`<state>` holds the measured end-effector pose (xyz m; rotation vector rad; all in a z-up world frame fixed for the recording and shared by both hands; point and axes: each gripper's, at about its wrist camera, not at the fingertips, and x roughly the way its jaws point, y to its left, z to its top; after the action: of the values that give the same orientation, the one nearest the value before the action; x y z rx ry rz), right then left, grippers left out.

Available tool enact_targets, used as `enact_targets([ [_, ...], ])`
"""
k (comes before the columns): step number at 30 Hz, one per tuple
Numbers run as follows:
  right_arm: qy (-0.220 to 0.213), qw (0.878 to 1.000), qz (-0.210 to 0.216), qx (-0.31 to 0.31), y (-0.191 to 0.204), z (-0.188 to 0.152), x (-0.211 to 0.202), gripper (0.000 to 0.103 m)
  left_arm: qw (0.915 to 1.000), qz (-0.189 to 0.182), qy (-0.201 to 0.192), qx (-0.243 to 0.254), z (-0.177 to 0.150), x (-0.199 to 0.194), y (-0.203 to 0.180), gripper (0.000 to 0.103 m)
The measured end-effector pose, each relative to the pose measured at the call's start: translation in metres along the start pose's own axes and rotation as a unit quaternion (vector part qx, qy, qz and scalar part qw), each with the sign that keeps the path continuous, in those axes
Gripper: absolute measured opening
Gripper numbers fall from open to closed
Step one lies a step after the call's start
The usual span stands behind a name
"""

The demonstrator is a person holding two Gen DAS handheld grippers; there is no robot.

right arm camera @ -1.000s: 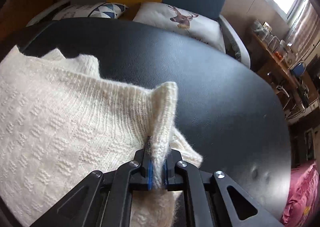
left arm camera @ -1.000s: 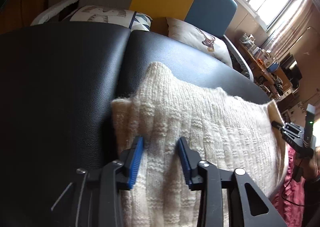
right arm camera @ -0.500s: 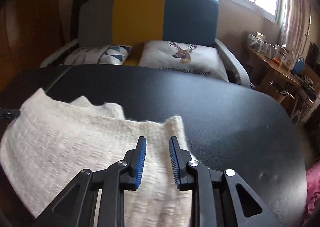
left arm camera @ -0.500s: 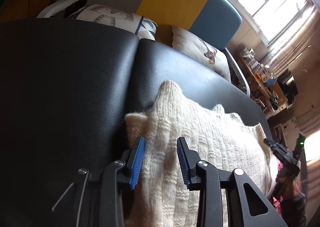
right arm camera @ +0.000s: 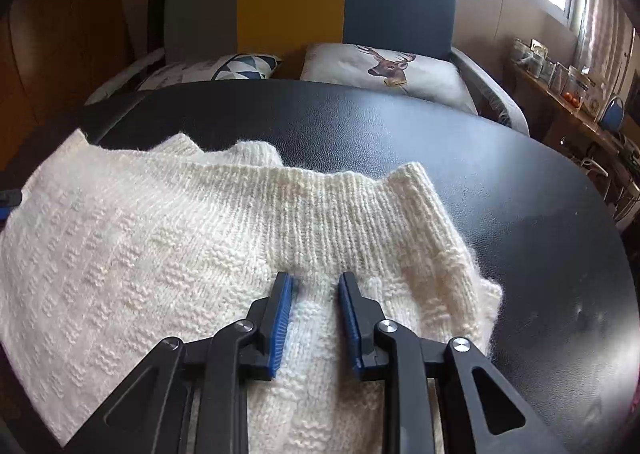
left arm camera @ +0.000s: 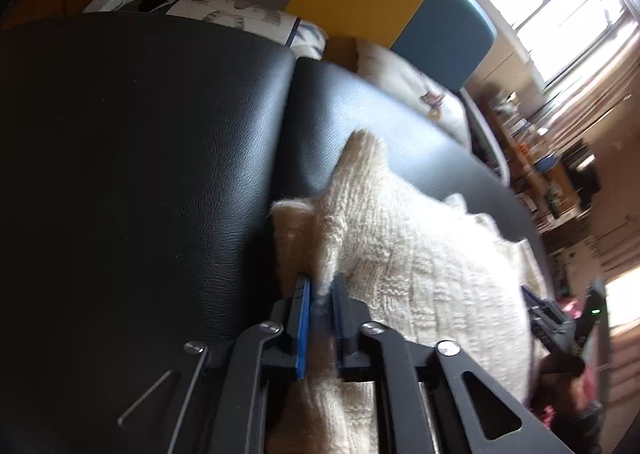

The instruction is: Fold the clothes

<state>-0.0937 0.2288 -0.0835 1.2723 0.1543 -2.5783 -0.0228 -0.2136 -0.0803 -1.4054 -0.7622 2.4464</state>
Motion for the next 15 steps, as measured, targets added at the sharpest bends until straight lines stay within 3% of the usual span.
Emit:
enact_targets([
  [1,-0.004,1.0,0.004,0.004,-0.002,-0.001,0.0,0.025,0.9999,-0.012,0.003,-0.011,-0.002,-0.005,0.005,0.054],
  [2,-0.007,1.0,0.006,0.006,-0.002,-0.001,0.0,0.025,0.9994,-0.023,0.003,-0.023,-0.007,-0.01,0.012,0.063],
  [9,-0.019,1.0,0.008,0.012,-0.003,-0.005,-0.002,0.025,0.9944,-0.1,0.033,-0.014,-0.068,-0.044,0.031,0.062],
  [15,-0.025,1.0,0.003,0.015,-0.001,-0.007,-0.004,0.025,0.9868,-0.16,0.022,-0.007,-0.093,-0.054,0.025,0.059],
])
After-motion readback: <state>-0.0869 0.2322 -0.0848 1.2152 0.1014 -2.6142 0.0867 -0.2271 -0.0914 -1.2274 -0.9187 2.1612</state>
